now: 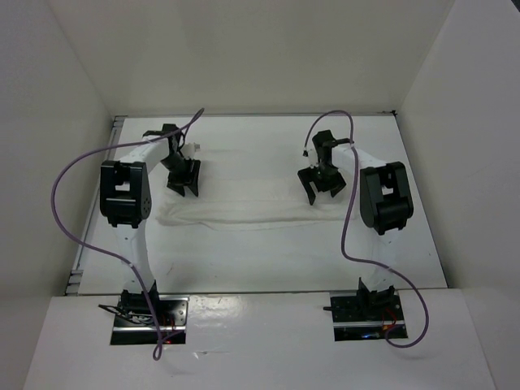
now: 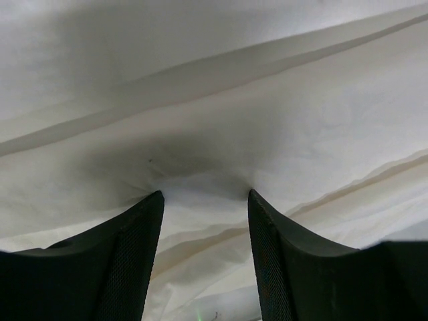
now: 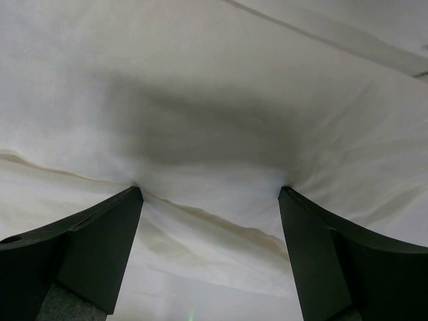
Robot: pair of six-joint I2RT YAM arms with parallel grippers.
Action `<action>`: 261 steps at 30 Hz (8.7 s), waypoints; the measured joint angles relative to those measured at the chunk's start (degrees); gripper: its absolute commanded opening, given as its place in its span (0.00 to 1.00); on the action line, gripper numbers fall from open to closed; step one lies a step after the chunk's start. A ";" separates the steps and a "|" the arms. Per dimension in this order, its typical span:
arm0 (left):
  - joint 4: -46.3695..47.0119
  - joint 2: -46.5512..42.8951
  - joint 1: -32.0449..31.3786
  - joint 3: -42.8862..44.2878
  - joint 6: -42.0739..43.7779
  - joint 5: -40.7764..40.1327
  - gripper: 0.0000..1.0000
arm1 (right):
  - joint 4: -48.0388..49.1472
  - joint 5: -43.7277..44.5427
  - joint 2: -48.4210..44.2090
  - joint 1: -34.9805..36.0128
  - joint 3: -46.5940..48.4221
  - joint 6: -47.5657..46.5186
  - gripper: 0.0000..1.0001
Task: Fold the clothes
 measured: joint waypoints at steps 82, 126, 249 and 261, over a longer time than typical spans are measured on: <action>-8.17 -28.20 23.15 -14.03 16.35 18.69 0.90 | -6.73 -20.09 16.48 13.40 29.31 -21.53 0.02; -9.14 -25.33 23.15 -14.49 18.51 21.68 0.90 | -25.29 -22.05 13.22 25.03 25.38 -35.47 0.15; 0.94 -6.05 -5.64 -8.22 3.37 -2.08 0.50 | -17.44 -22.23 5.01 4.79 16.04 -23.78 0.76; -1.27 -12.22 -6.27 -14.40 4.90 -2.99 0.50 | -17.44 -22.25 5.01 4.79 16.17 -23.80 0.76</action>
